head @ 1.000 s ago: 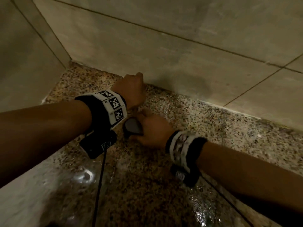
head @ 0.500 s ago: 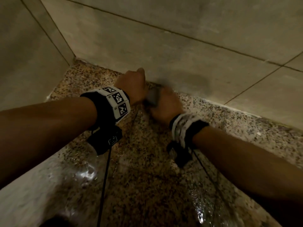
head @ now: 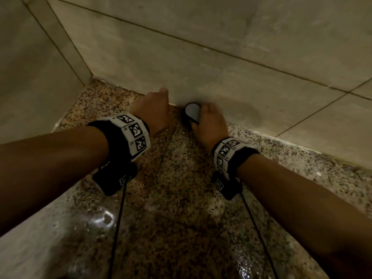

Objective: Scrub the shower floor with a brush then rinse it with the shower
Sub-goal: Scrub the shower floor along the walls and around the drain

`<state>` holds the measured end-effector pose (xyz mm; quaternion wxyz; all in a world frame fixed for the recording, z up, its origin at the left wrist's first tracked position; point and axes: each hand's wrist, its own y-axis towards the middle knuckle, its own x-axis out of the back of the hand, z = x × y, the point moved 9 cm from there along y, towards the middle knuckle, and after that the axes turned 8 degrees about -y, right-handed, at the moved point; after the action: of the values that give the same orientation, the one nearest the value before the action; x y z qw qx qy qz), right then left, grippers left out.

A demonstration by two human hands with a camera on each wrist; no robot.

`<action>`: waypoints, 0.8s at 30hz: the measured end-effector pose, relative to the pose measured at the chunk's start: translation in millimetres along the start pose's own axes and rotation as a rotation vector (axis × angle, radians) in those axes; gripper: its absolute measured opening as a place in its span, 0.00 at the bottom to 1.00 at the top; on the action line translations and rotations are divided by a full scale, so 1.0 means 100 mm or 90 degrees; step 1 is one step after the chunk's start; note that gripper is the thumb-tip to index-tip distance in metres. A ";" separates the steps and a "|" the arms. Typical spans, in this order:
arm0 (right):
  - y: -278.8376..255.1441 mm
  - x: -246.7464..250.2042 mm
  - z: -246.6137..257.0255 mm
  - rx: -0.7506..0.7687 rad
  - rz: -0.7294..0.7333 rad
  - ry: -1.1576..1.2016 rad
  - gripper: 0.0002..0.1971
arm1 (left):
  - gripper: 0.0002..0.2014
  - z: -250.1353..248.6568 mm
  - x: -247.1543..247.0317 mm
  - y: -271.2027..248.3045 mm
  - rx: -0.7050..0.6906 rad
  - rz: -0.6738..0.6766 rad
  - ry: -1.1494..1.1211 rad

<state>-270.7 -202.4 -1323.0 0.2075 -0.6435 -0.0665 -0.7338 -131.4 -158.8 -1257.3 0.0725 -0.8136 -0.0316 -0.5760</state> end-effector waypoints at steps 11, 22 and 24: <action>-1.03 -0.39 0.81 0.384 0.196 -0.011 0.29 | 0.18 -0.13 -0.06 0.04 -0.022 -0.017 -0.028; -1.59 -0.50 0.99 0.360 0.223 -0.125 0.35 | 0.15 -0.28 -0.08 0.00 -0.014 0.049 0.004; -1.50 -0.34 0.90 0.351 0.217 -0.138 0.31 | 0.15 -0.35 -0.16 -0.02 -0.033 0.072 -0.010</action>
<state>-243.5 -26.6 -1316.3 0.4850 -0.6391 -0.1756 -0.5705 -169.9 -161.3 -1260.8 0.0836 -0.8200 0.0284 -0.5656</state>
